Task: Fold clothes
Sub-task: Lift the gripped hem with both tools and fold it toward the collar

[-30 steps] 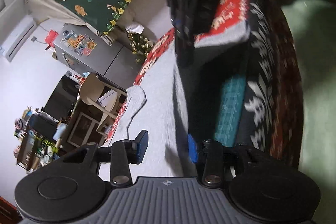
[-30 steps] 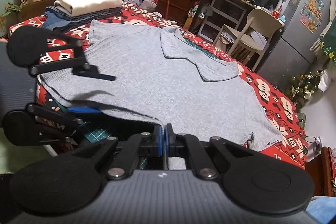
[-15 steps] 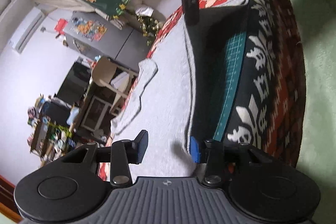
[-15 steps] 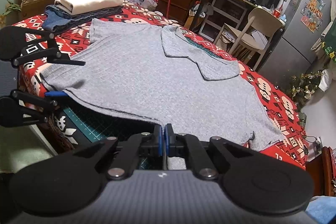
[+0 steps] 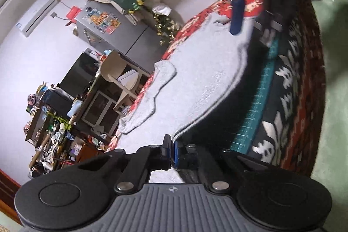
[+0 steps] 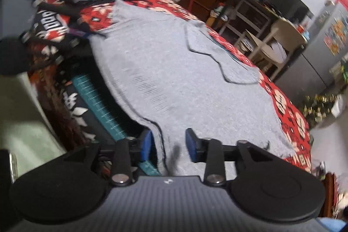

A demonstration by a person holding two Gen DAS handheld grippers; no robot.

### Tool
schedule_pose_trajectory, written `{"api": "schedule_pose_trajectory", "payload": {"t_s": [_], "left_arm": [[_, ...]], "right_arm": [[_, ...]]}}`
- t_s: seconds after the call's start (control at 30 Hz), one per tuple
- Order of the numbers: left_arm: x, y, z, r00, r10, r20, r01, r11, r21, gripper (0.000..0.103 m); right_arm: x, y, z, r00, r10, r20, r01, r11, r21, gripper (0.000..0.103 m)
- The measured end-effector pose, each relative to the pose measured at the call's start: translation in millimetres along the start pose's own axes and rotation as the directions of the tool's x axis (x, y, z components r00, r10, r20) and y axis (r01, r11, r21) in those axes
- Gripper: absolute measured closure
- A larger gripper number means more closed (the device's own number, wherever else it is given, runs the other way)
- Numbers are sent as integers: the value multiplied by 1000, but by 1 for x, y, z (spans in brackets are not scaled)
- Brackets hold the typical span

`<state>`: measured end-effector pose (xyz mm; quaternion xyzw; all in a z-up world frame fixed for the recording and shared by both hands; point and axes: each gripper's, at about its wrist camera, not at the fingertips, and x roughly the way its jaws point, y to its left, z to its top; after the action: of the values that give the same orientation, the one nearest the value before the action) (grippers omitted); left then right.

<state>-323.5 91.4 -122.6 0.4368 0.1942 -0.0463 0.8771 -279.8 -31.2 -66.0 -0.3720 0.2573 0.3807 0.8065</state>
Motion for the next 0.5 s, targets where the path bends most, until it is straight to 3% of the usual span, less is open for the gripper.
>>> {"api": "schedule_pose_trajectory", "payload": {"t_s": [0.17,0.3,0.5], "left_arm": [[2,11,6,1000,-6,-4,6,999,-45,100],[5,18,9,1000,-8,-10,7,997,-78,100],[8,23,10,1000,-5,-21,3,995,-99,100]], "right_arm": [[7,23,-4,1000,-23,10,24,993,-112,52],[14,31,-5,992,-98,83,110,982,-155,43],[22,35,-16,984,-170,49,176,960,-216,46]]}}
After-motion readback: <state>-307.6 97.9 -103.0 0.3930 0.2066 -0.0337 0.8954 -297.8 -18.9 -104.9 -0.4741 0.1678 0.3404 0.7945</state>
